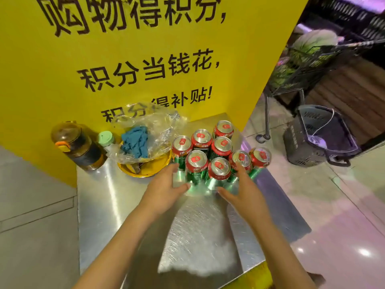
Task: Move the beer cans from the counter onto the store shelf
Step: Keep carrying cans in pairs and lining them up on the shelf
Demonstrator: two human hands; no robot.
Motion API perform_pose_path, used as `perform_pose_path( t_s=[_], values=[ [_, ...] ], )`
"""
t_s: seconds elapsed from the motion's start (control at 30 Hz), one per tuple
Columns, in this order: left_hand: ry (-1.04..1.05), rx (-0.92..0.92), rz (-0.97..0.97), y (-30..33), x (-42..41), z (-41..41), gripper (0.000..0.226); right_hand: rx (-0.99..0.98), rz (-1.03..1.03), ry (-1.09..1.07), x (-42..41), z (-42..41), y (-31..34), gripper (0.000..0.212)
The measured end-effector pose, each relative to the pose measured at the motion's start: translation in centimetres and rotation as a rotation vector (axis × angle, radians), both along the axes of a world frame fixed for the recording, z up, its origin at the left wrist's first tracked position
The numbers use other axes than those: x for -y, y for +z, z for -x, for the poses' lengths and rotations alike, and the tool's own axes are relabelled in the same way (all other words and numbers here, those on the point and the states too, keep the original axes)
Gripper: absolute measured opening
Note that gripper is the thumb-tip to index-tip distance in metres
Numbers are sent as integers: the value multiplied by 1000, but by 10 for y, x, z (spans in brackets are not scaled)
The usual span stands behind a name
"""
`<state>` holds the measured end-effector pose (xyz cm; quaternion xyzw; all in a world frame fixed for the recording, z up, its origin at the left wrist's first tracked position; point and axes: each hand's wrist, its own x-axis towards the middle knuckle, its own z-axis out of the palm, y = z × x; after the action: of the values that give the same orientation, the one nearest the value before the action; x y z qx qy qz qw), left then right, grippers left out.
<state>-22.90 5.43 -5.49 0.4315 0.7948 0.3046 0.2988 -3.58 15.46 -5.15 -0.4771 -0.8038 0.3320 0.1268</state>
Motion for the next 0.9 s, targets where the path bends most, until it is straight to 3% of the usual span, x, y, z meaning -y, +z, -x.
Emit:
perform_pose_path(
  t_s=[0.23,0.43,0.63,0.77,0.9],
  values=[
    [67,-122,-5,-7,-58,-15,72,153,-30,46,-24,13,-19,92],
    [117,-342,70,-10,-68,-24,79,128,-99,75,-30,20,-20,67],
    [149,-301,6,-10,-62,-23,74,98,-125,57,-31,18,-15,40],
    [121,-287,-21,-9,-42,-27,63,188,-152,87,-24,14,-13,44],
    [114,-262,-11,-11,-12,-29,65,242,-202,150,-14,6,-14,56]
  ],
)
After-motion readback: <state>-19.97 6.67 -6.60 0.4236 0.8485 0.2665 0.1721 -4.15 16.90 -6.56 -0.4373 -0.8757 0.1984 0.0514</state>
